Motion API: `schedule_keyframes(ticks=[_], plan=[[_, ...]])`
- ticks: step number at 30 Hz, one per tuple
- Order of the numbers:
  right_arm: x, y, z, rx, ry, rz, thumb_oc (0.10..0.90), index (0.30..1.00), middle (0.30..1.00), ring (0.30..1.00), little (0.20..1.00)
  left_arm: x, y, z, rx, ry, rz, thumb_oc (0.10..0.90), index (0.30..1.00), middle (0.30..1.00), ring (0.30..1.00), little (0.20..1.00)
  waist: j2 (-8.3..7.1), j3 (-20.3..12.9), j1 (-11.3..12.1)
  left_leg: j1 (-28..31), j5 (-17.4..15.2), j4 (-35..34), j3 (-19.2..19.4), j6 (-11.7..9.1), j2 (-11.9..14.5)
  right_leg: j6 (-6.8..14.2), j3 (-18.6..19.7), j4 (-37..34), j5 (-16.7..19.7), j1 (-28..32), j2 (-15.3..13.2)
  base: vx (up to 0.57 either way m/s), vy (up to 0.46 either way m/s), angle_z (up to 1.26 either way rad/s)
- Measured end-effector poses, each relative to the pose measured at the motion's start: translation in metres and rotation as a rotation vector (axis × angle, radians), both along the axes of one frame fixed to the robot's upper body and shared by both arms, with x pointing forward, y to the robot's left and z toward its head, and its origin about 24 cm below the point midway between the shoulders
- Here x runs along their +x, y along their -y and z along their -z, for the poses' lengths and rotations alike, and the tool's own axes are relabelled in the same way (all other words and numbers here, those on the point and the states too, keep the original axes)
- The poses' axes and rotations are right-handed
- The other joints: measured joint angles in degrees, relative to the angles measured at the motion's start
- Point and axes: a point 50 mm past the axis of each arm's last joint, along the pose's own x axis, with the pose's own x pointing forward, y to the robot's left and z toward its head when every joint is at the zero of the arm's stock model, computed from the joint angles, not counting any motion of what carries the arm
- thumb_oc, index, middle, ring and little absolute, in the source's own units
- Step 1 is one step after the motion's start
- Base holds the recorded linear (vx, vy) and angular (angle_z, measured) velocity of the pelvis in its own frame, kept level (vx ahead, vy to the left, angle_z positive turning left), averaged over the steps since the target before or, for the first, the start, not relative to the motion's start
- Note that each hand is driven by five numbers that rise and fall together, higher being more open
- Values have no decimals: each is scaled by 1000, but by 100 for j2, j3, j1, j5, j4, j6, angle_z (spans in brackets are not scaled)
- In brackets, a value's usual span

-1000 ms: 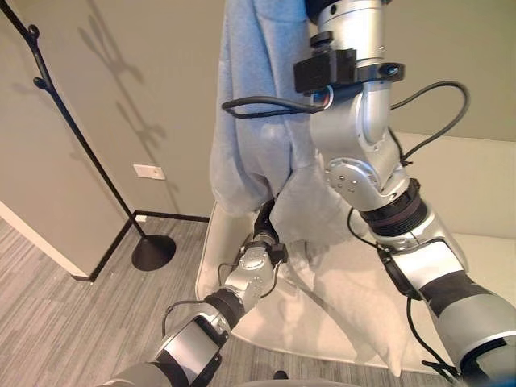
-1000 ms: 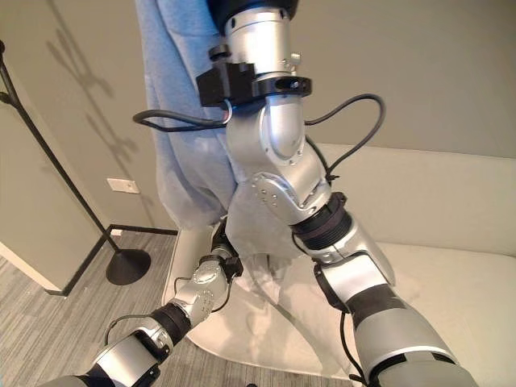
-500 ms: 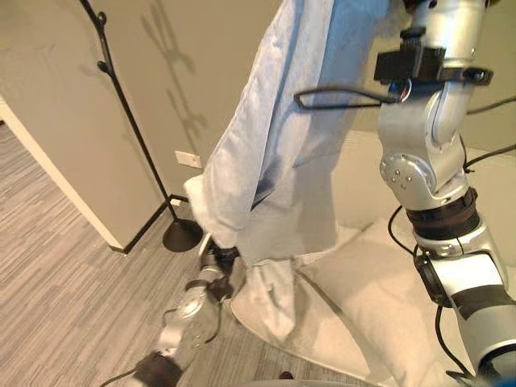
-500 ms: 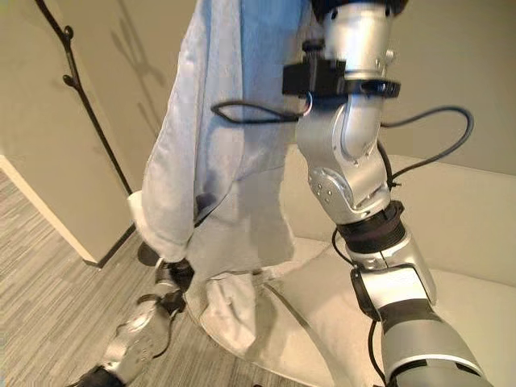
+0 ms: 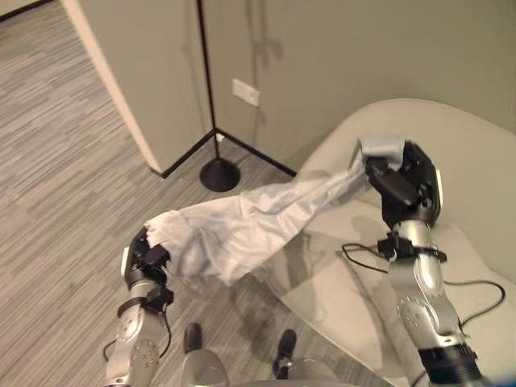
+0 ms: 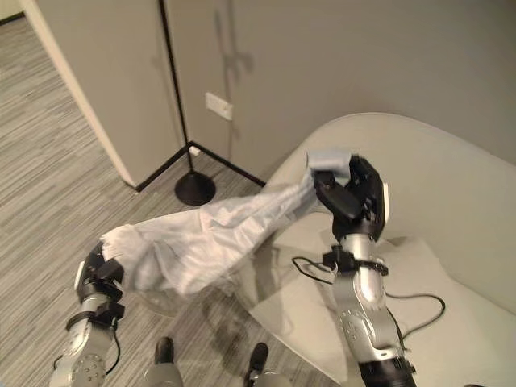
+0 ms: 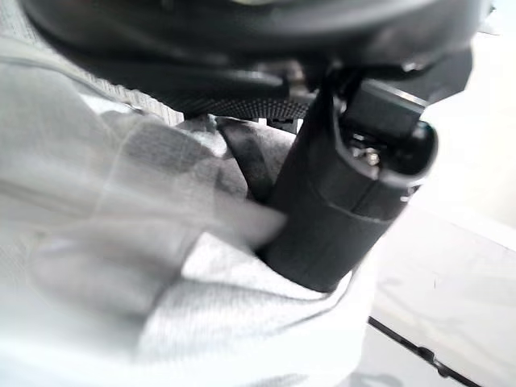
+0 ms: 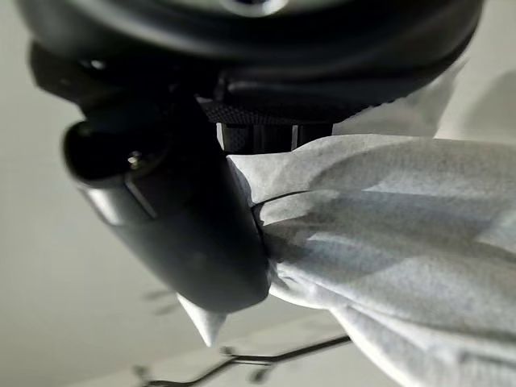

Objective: Hang the clothes on the sofa on the clothes rack.

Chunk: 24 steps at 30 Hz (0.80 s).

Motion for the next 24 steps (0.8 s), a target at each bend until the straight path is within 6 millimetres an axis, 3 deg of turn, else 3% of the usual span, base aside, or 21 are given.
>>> schedule_keyframes(ticks=[1, 2, 3, 4, 5, 6, 8, 9, 10, 12, 14, 15, 16, 18, 20, 22, 23, 24], plan=[[-11, 9, 10, -35, -39, 34, 400, 300, 300, 300, 300, 1, 11, 2, -8, -3, 47, 400, 300, 300, 300, 300, 66, -2, -69, -177, 278, 274, -119, -224, -189, 169, -141, 106, -41, 114, -250, 265, 1270, 64], [-16, 9, 18, -36, -79, 36, 400, 300, 300, 300, 300, 0, 14, 2, -5, 0, 62, 400, 300, 300, 300, 300, -97, -46, -140, -168, 228, 313, -116, -297, -457, 164, -60, 124, -66, 121, -510, 179, 971, 57], [-24, 11, 22, -39, -93, 32, 400, 300, 300, 300, 300, 4, 17, -3, 25, 14, 98, 400, 300, 300, 300, 300, -274, -52, -111, -312, 71, 604, -73, -102, -830, 230, 10, 269, 100, 34, -806, 166, 1038, 61], [-29, 12, 22, -66, -95, 41, 400, 300, 300, 300, 300, 11, 24, -8, 85, 32, 159, 400, 300, 300, 300, 300, -282, -30, -167, -663, -81, 1096, -156, 148, -1043, 204, -27, 650, 80, -98, -1175, 95, 502, 60], [-28, 9, 24, -48, -96, 45, 400, 300, 300, 300, 300, 15, 24, -12, 122, 47, 184, 400, 300, 300, 300, 300, -278, -42, -248, -639, -187, 1178, -180, 179, -1241, 101, -143, 898, 175, -197, -1362, 166, 739, 51], [-21, -1, 22, -13, -80, 27, 400, 300, 300, 300, 300, 16, 22, -19, 147, 72, 194, 400, 300, 300, 300, 300, -211, -33, -222, -713, -357, 1370, -55, 364, -1282, -78, -272, 1170, 377, -312, -1549, 152, 452, -2], [-15, -13, 17, 8, -50, -18, 400, 300, 300, 300, 300, 21, 17, -32, 210, 118, 215, 400, 300, 300, 300, 300, -152, -54, -123, -703, -548, 1526, 90, 561, -1421, -263, -283, 1410, 754, -450, -1583, 197, 492, -10], [-14, -15, 13, 8, -29, -29, 400, 300, 300, 300, 300, 22, 12, -41, 237, 148, 213, 400, 300, 300, 300, 300, -141, -57, -171, -734, -658, 1626, -9, 701, -1568, -309, -58, 1605, 992, -486, -1684, 177, 342, 49], [-15, -15, 13, 13, -26, -27, 400, 300, 300, 300, 300, 24, 8, -46, 248, 168, 197, 400, 300, 300, 300, 300, -121, -78, -249, -664, -599, 1527, -200, 714, -1618, -265, 320, 2119, 706, -667, -1766, 219, 361, 75], [-16, -14, 15, 15, -34, -22, 400, 300, 300, 300, 300, 26, 0, -54, 254, 197, 150, 400, 300, 300, 300, 300, -90, -126, -260, -326, -350, 936, -374, 851, -1588, -40, 529, 2672, -238, -1048, -1229, 141, 187, 45], [-16, -12, 13, 9, -21, -22, 400, 300, 300, 300, 300, 26, -3, -56, 259, 201, 123, 400, 300, 300, 300, 300, -138, -142, -261, -68, -160, 495, -423, 866, -1629, -78, 444, 2821, -690, -1320, -669, 35, 75, 12], [-14, -12, 11, 7, -12, -23, 400, 300, 300, 300, 300, 26, -3, -56, 254, 199, 114, 400, 300, 300, 300, 300, -124, -130, -320, 0, -111, 384, -454, 894, -1631, 36, 611, 2824, -927, -1448, -339, 20, 39, 18], [-14, -11, 11, 6, -10, -19, 400, 300, 300, 300, 300, 26, -2, -56, 255, 200, 119, 400, 300, 300, 300, 300, -126, -126, -339, 15, -97, 363, -467, 896, -1657, -44, 619, 2813, -1031, -1531, -171, 150, 71, 16], [-13, -8, 13, 3, -19, -4, 400, 300, 300, 300, 300, 26, 10, -48, 239, 185, 132, 400, 300, 300, 300, 300, -150, -87, -363, 309, -148, 194, -459, 915, -1781, -125, 757, 2739, -1138, -1908, 474, 251, 91, 2], [-14, -5, 15, 8, -31, 22, 400, 300, 300, 300, 300, 28, 20, -43, 231, 172, 167, 400, 300, 300, 300, 300, -202, -57, -471, 583, -148, 27, -508, 925, -1934, 1, 821, 2131, -1026, -1992, 746, 363, 24, 19], [-15, -1, 14, 8, -25, 43, 400, 300, 300, 300, 300, 27, 27, -41, 253, 172, 212, 400, 300, 300, 300, 300, -298, -68, -504, 762, -330, -82, -514, 908, -2122, 82, 824, 1774, -963, -1995, 692, 264, -21, 26], [-18, 1, 19, 14, -45, 66, 400, 300, 300, 300, 300, 25, 32, -37, 243, 160, 236, 400, 300, 300, 300, 300, -347, -127, -616, 917, -433, -50, -631, 937, -2249, 99, 864, 1520, -883, -1723, 595, 593, -22, 39], [-19, 5, 23, 15, -61, 83, 400, 300, 300, 300, 300, 24, 37, -36, 235, 155, 254, 400, 300, 300, 300, 300, -278, -193, -631, 976, -579, -19, -690, 915, -2228, -91, 860, 1368, -567, -1549, 639, 432, -8, 39]])
